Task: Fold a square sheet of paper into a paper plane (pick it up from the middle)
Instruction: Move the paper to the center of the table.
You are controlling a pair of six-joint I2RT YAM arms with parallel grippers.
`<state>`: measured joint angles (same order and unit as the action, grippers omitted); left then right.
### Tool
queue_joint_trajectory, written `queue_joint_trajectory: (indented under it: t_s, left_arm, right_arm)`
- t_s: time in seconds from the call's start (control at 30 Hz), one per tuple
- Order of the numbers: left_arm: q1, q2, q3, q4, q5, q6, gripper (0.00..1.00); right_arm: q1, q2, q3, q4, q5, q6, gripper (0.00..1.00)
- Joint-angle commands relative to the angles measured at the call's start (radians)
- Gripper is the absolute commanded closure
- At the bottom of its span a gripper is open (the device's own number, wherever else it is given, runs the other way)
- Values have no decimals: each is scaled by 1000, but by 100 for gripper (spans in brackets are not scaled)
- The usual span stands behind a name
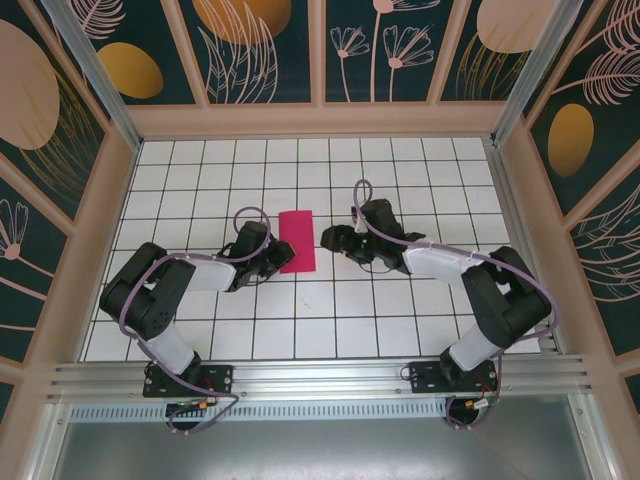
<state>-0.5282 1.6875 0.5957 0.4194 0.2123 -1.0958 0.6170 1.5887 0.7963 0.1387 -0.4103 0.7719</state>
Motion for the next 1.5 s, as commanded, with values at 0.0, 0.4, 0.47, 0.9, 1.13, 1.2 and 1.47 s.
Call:
queue_joint_trajectory:
  t_s: [0.0, 0.4, 0.47, 0.9, 1.13, 1.2, 1.47]
  left_arm:
    - [-15, 20, -29, -37, 5, -65, 78]
    - [-14, 21, -33, -57, -22, -58, 78]
    - [-15, 20, -31, -57, -21, -57, 78]
    - [-15, 20, -28, -60, -21, -51, 79]
    - [-15, 20, -31, -59, -21, -50, 79]
    - [-15, 21, -30, -58, -21, -50, 79]
    - [-15, -22, -14, -53, 4, -24, 77]
  right_arm:
    - [33, 51, 24, -1, -30, 89, 35]
    - [76, 184, 113, -29, -42, 109, 47]
    - [82, 199, 131, -54, -27, 103, 47]
    - [111, 270, 205, -135, -13, 69, 49]
    - [117, 283, 206, -116, -47, 69, 53]
    - [118, 276, 197, -106, -45, 76, 55]
    - [104, 235, 153, -78, -7, 107, 86]
